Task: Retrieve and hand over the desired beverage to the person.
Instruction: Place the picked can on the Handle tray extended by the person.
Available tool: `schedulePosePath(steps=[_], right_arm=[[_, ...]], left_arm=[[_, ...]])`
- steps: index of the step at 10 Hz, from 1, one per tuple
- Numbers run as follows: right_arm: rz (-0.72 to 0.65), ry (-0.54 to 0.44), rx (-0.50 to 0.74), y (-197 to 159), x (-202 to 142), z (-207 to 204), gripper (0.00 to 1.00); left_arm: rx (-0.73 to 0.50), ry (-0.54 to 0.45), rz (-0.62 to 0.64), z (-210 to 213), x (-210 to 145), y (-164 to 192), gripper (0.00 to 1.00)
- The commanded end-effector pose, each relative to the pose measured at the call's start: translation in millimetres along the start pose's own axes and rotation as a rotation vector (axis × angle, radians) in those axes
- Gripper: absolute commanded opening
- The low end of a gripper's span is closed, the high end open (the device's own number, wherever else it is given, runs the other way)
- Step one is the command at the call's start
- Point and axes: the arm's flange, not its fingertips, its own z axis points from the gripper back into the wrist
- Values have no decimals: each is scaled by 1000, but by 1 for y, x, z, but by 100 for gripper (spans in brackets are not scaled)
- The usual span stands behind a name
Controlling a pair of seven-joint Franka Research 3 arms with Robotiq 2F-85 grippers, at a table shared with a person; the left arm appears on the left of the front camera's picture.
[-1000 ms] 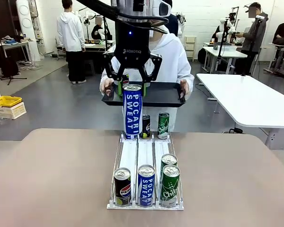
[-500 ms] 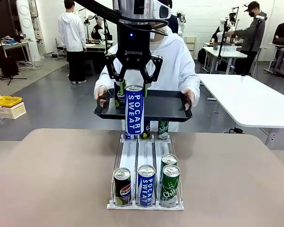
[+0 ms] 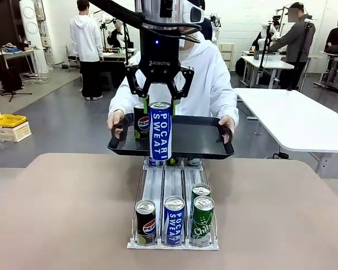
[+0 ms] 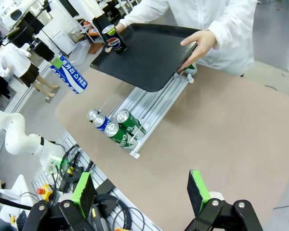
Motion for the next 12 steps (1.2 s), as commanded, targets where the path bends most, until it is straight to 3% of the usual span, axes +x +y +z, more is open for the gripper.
schedulePosePath(steps=[1,8,9,12], right_arm=[[13,-17,27,0,0,-2,100],[13,-17,27,0,0,-2,100],[13,-17,27,0,0,-2,100],[13,-17,27,0,0,-2,100]], left_arm=[[7,-8,19,5,-4,3,38],[7,-8,19,5,-4,3,38],[0,0,1,0,0,0,58],[-55,26,-87,12,61,-5,58]])
